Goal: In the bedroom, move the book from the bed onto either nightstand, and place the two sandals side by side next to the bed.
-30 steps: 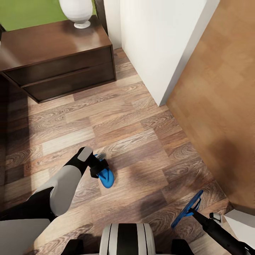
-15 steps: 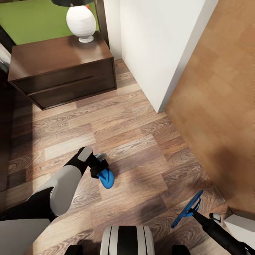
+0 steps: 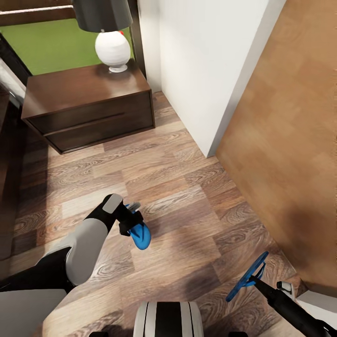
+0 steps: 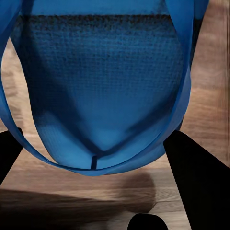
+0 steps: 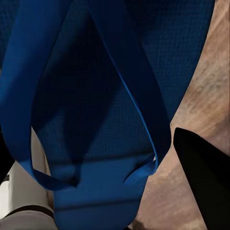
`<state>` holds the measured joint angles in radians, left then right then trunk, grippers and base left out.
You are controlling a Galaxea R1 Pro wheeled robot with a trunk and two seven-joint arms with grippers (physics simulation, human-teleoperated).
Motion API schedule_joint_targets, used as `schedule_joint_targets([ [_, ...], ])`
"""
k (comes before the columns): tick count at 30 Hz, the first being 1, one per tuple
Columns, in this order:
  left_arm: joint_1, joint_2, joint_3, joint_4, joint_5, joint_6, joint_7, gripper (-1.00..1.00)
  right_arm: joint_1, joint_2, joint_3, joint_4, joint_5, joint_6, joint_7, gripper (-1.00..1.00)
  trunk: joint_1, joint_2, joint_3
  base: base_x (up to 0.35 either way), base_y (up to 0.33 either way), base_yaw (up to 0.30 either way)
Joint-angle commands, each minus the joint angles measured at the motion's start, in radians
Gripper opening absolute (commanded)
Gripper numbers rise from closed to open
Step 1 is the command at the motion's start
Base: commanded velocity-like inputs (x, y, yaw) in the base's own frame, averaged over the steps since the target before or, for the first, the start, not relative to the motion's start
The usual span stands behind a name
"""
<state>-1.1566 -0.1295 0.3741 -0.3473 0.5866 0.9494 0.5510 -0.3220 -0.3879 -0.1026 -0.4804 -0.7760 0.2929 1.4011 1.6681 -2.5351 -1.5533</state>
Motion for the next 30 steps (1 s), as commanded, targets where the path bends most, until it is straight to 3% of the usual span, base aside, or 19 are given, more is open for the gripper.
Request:
schedule_joint_targets([
  [1, 0.0, 0.0, 0.003, -0.002, 0.009, 0.002, 0.011, -1.0, 0.0, 0.0, 0.0, 0.0, -0.003, 0.012, 0.002, -1.0, -0.001, 0.0, 0.003, 0.0, 0.0, 0.0],
  [30, 0.0, 0.015, -0.004, 0.002, 0.008, 0.064, 0.013, -1.0, 0.0, 0.002, 0.011, 0.043, 0.004, 0.012, 0.0, -1.0, -0.014, 0.007, 0.116, 0.0, 0.0, 0.0],
])
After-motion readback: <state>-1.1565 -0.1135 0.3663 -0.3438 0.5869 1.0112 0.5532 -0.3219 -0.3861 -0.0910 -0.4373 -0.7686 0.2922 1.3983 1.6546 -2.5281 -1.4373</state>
